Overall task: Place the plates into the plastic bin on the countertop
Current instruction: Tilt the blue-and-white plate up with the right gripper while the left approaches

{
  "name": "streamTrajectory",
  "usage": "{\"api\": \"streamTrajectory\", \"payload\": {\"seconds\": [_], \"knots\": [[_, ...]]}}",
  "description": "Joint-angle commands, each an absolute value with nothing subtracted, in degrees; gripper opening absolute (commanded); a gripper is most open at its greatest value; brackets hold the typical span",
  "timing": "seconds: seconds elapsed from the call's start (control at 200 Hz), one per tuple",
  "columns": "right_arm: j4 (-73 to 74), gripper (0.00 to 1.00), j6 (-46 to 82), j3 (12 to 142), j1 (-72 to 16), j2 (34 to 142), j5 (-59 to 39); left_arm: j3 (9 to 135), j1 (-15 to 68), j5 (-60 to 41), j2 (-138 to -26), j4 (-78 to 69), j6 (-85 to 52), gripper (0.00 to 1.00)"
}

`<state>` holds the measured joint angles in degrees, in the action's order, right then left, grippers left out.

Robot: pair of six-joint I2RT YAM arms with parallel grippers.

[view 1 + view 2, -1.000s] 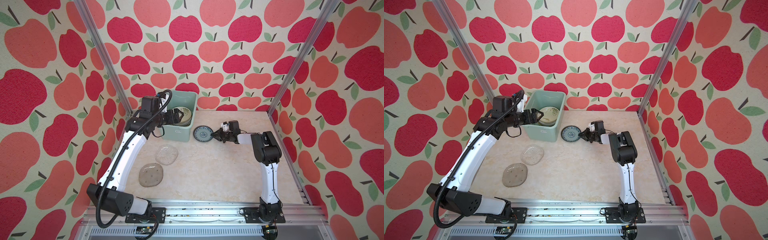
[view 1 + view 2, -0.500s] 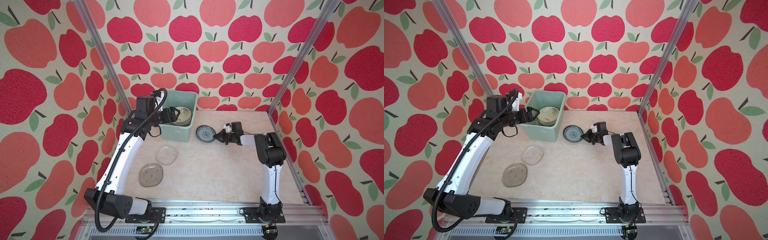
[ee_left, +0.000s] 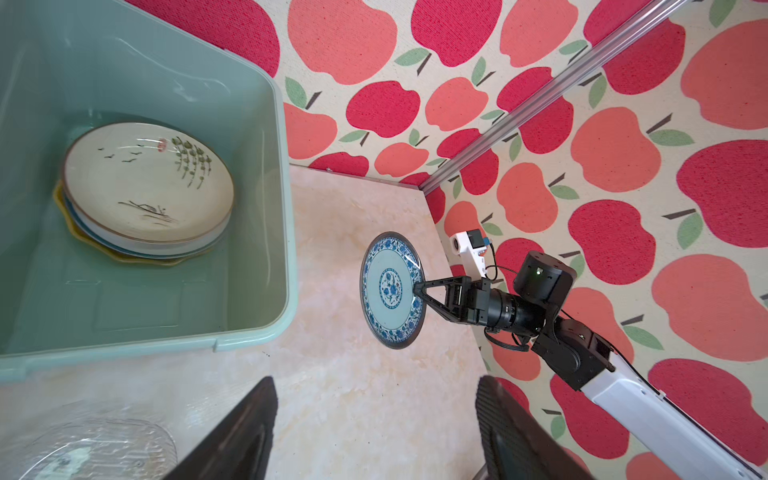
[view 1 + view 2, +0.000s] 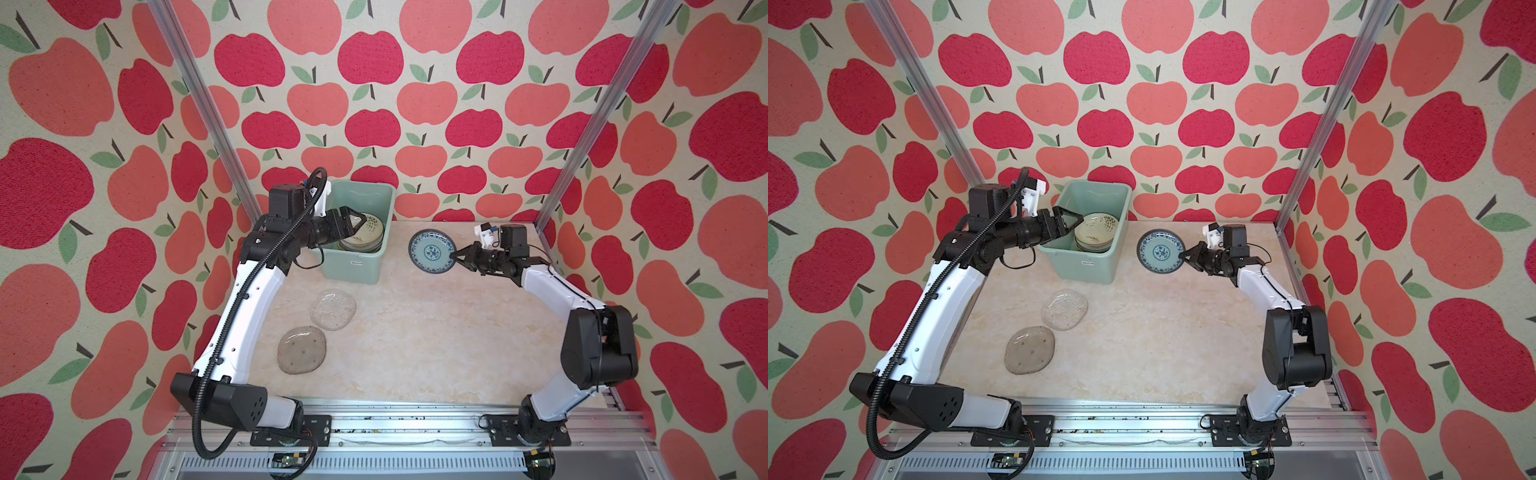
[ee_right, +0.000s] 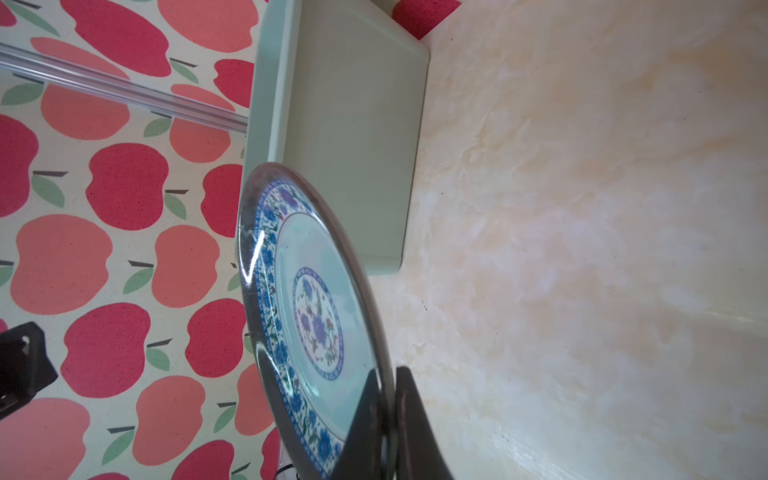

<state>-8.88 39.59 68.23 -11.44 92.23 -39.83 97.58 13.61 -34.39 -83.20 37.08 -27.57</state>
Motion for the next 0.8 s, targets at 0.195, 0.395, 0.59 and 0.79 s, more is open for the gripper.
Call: {"api": "streamTrajectory", "payload": {"seconds": [0.195,0.395,0.59,0.79], "knots": [[-26.3,0.00,33.6,70.7,-10.9,81.4,-45.8,103.2,22.3,-40.6,-92.4,38.5,-30.7,0.77],[-29.6,0.00,33.7,72.4,-10.9,78.2,-47.6,103.2,25.4,-40.2,-96.0,37.1,-31.2,0.71],[-28.3,0.00,35.3,72.7,-11.0,77.6,-48.5,104.3,27.6,-41.5,-98.7,38.9,-30.7,0.65],[-26.1,0.00,37.3,72.0,-11.2,77.3,-48.7,104.9,29.1,-42.8,-100.5,37.5,-32.6,0.52]]}}
